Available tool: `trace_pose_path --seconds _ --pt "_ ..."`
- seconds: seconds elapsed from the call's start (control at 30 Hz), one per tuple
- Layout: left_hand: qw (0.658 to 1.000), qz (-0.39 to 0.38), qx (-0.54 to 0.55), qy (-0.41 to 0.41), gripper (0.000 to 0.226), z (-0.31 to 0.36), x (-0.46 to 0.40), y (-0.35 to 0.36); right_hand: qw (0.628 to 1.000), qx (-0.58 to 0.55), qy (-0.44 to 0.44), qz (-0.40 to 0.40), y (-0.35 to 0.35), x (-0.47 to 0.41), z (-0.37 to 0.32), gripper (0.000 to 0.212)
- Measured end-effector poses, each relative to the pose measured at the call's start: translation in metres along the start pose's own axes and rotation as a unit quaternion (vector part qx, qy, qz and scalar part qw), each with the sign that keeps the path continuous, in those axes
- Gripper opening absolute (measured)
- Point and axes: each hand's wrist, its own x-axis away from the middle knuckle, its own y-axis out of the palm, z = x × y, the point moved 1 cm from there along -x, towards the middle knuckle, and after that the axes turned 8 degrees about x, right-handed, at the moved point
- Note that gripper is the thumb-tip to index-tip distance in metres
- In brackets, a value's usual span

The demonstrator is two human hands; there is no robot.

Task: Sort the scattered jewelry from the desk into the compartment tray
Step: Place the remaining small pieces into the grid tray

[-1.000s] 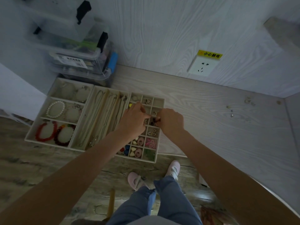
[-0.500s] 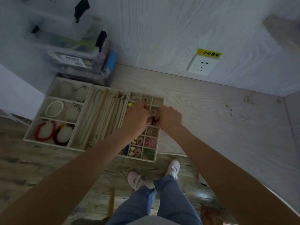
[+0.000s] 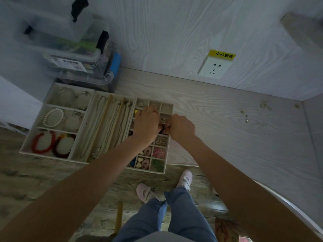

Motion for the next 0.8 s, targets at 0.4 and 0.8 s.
trace_pose_path --seconds 0.4,0.8 --pt "0.997 0.012 -0.02 -0.074 0.02 0.0092 0.0014 -0.0001 1.0 0.005 -0.005 0.03 0.0068 -0.0005 0.0008 0.02" --pt "0.997 0.02 -0.012 -0.067 0.02 0.0072 0.0073 0.0004 0.999 -0.005 0.002 0.042 0.0103 0.0017 0.0008 0.018"
